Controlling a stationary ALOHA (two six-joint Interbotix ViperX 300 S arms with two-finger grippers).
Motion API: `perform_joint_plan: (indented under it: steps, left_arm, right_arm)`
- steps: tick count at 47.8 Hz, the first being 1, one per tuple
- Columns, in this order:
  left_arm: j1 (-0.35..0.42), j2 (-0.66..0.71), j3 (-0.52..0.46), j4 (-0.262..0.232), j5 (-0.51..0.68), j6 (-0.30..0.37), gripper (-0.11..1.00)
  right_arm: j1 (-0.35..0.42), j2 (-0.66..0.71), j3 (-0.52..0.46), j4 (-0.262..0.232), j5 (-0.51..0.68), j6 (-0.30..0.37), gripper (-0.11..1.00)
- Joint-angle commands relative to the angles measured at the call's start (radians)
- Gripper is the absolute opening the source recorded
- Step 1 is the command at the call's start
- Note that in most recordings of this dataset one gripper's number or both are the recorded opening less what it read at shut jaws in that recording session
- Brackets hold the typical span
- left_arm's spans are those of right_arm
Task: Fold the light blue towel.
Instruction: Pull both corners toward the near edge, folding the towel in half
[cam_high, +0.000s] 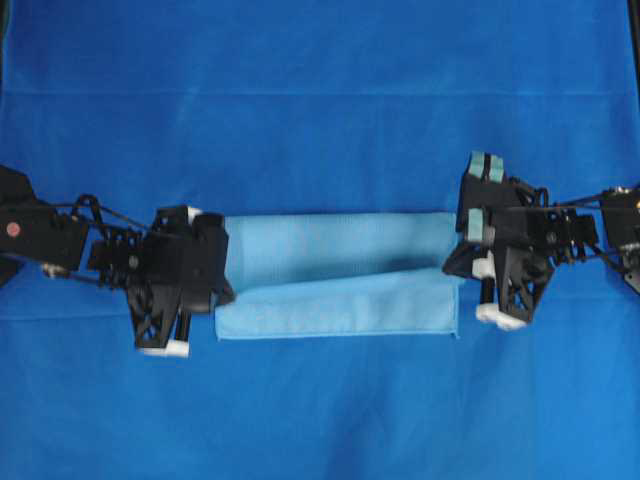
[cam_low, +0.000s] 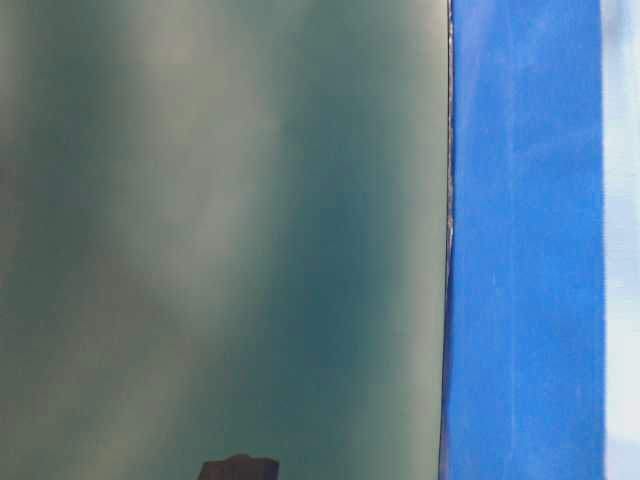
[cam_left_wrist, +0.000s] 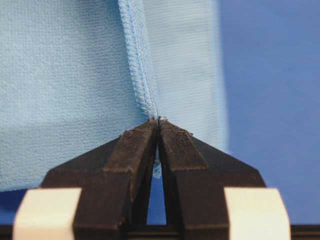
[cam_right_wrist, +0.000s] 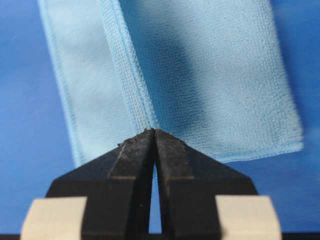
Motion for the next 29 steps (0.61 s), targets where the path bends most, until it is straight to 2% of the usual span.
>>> perform_joint_plan:
  steps: [1, 25, 27, 29]
  left_arm:
    - [-0.028, 0.002, -0.034, -0.002, -0.008, -0.005, 0.02]
    - [-0.015, 0.008, -0.046, -0.002, -0.008, -0.005, 0.03]
    - [-0.012, 0.006, -0.046, -0.002, -0.006, -0.003, 0.06]
    - [-0.011, 0.006, -0.046, -0.002, -0.002, -0.002, 0.15]
  right_arm:
    - [0.021, -0.005, -0.012, 0.002, -0.002, 0.011, 0.0]
    - [0.031, 0.037, -0.037, 0.002, -0.023, 0.029, 0.01]
    - [0.031, 0.038, -0.04, 0.002, -0.023, 0.031, 0.02]
    - [0.031, 0.038, -0.043, 0.002, -0.021, 0.032, 0.04]
